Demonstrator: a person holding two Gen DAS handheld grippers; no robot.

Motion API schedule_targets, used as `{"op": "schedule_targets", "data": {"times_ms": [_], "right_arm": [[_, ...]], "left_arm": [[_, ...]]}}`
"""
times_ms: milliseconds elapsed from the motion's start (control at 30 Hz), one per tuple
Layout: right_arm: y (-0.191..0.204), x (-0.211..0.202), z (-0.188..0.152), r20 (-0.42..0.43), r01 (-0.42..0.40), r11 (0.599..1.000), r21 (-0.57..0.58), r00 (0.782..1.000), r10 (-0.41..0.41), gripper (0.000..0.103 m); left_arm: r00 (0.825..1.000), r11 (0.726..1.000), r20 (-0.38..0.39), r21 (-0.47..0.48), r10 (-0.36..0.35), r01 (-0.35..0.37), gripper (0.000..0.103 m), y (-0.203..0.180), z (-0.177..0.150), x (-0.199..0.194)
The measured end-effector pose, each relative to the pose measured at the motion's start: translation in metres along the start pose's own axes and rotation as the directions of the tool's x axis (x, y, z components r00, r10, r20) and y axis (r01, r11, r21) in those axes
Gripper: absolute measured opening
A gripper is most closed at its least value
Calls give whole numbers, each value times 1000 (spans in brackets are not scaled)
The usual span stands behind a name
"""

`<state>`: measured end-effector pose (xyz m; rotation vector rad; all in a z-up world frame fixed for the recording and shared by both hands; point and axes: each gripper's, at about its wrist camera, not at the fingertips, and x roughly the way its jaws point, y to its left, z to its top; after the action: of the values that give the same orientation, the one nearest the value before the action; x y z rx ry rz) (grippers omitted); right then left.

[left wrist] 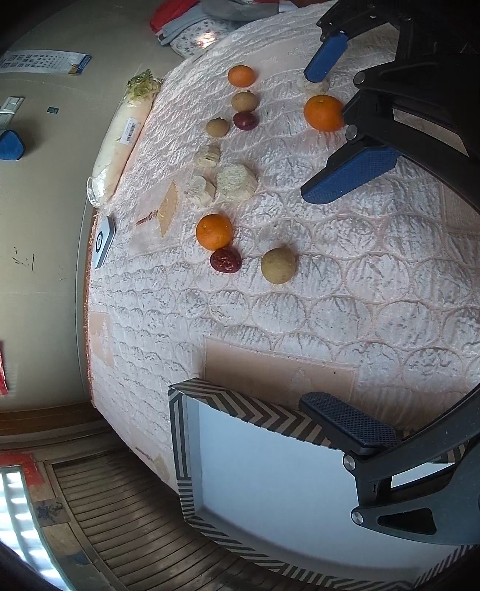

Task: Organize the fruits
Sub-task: 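Grasp the orange with the right gripper while the left gripper approaches the brown round fruit, then lift the orange with the right gripper while the left gripper grasps the brown round fruit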

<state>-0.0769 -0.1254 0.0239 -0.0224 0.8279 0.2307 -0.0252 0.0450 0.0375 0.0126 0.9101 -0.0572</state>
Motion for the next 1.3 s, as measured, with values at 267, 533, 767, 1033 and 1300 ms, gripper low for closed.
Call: {"op": "schedule_targets", "data": {"times_ms": [267, 533, 767, 1033, 1300], "right_arm": [[6, 9, 4, -14, 17, 1000, -21, 1000, -17, 55], [7, 18, 2, -42, 19, 999, -30, 999, -21, 34], [9, 17, 1, -36, 23, 999, -41, 999, -25, 33], [9, 17, 1, -35, 23, 999, -40, 999, -25, 33], [8, 18, 1, -35, 23, 999, -40, 999, -25, 33]], "left_arm": [[1000, 1000, -8, -3, 16, -16, 102, -6, 8, 13], [999, 1000, -25, 10, 24, -24, 98, -9, 8, 25], [999, 999, -33, 22, 24, -23, 88, -10, 6, 30], [999, 1000, -40, 25, 14, -13, 80, -13, 4, 31], [999, 1000, -51, 24, -1, 2, 35, -13, 2, 33]]}}
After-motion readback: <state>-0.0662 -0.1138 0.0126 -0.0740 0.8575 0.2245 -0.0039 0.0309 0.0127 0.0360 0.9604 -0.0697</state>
